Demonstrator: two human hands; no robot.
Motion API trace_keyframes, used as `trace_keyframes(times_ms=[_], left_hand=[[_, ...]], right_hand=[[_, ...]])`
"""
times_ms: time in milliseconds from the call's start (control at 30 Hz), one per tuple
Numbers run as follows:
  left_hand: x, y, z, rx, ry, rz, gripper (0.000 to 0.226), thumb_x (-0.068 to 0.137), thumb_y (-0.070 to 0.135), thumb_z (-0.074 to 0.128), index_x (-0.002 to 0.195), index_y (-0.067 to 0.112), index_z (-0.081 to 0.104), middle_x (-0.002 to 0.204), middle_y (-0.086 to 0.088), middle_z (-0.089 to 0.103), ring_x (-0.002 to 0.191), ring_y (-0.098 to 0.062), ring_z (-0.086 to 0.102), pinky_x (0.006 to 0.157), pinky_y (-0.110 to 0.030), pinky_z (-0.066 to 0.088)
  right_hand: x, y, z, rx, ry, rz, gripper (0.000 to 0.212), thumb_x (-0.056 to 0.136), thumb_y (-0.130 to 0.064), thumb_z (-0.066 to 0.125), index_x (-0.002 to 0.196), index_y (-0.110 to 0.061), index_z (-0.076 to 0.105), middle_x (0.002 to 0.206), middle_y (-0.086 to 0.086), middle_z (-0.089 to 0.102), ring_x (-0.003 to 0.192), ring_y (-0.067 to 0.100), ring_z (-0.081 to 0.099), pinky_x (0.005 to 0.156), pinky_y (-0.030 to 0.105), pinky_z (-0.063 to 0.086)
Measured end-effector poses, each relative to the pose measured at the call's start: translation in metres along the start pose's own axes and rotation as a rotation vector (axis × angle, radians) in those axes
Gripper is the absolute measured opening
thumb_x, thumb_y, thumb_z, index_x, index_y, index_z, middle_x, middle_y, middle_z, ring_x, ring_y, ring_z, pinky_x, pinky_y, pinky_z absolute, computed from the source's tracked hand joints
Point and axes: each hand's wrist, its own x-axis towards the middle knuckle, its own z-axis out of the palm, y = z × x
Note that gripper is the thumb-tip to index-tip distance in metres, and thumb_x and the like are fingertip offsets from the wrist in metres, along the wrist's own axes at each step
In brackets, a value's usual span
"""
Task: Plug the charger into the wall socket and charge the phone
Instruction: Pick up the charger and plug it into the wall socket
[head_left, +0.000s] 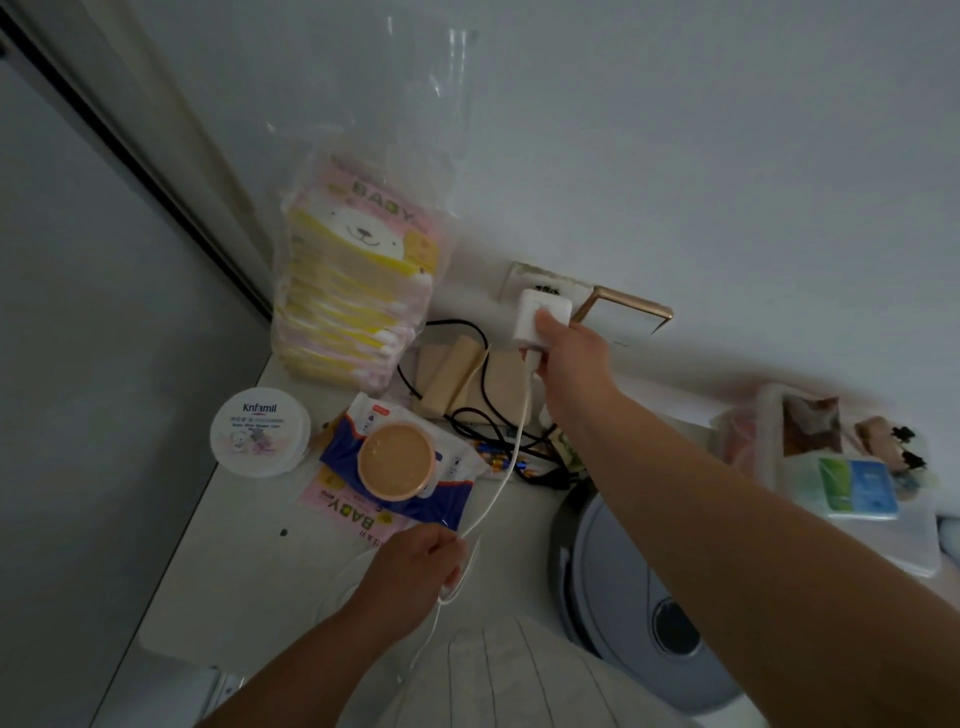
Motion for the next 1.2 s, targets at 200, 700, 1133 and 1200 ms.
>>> trace_keyframes(times_ms=[200,700,1133,1200], left_hand=[[0.0,0.002,-0.002,-0.029,-0.011,-0.01,0.033,0.087,0.015,0.052,0.054,0.016,0.052,0.059,0.0,0.054,0.055,-0.007,0.045,0.058,-0.021,0.035],[0.003,0.008,-0.004,0.01,0.015,-0.017,0.034,0.088,0.018,0.051,0.054,0.018,0.05,0.058,0.003,0.054,0.046,0.0,0.043,0.049,-0.012,0.034],[-0.002,0.012,-0.003,-0.016,0.032,-0.011,0.031,0.087,0.017,0.051,0.056,0.014,0.051,0.06,0.001,0.055,0.058,-0.011,0.047,0.058,-0.022,0.035],[-0.003,0.013,-0.003,-0.015,0.045,-0.012,0.032,0.087,0.017,0.051,0.056,0.014,0.051,0.059,0.002,0.054,0.056,-0.009,0.046,0.058,-0.023,0.034]], right_hand=[[-0.003,-0.011,0.006,0.023,0.079,0.054,0.02,0.085,-0.023,0.06,0.073,-0.011,0.051,0.075,0.003,0.054,0.086,0.025,0.056,0.082,0.037,0.048],[-0.006,-0.031,0.014,0.044,0.119,0.125,0.019,0.085,-0.019,0.061,0.095,-0.006,0.05,0.071,0.005,0.054,0.064,0.018,0.055,0.086,0.04,0.052],[-0.009,-0.031,0.011,0.042,0.072,0.102,0.018,0.085,-0.02,0.06,0.075,-0.009,0.051,0.087,0.011,0.059,0.074,0.024,0.058,0.067,0.032,0.051],[-0.012,-0.032,0.006,0.04,0.03,0.097,0.019,0.085,-0.021,0.061,0.092,-0.004,0.054,0.098,0.013,0.059,0.081,0.025,0.06,0.058,0.03,0.049]])
